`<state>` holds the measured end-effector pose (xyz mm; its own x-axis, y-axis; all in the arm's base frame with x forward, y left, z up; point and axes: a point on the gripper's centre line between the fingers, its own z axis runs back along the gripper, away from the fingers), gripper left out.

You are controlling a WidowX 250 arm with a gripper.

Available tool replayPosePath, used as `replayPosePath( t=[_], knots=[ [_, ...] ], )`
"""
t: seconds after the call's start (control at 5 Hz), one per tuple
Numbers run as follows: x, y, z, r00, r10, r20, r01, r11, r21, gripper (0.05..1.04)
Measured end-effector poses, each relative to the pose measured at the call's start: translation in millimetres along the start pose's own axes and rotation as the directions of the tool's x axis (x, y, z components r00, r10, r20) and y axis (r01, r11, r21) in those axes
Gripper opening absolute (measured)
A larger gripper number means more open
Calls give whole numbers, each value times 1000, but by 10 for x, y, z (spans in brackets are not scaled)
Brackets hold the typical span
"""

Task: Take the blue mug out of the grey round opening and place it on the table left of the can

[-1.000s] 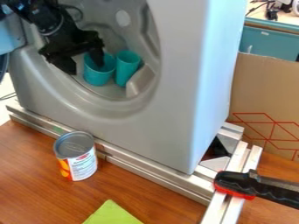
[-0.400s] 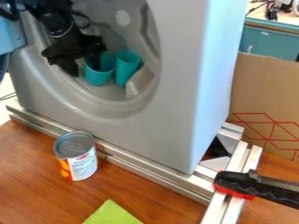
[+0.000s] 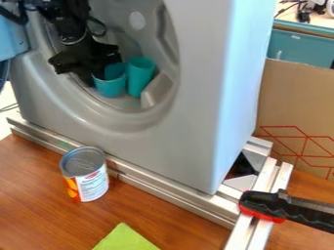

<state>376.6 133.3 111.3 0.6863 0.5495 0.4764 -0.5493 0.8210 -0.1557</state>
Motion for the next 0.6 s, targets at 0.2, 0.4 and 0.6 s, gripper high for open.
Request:
replayPosePath(
  t=[0.2, 0.4, 0.6],
  knots=[
    [-3, 16, 3, 1000, -4, 4, 3, 1000, 24, 114],
    [-31, 46, 151, 999, 4, 34, -5, 1000, 30, 108],
    [-64, 142, 497, 996, 11, 92, -17, 998, 66, 108]
  ],
)
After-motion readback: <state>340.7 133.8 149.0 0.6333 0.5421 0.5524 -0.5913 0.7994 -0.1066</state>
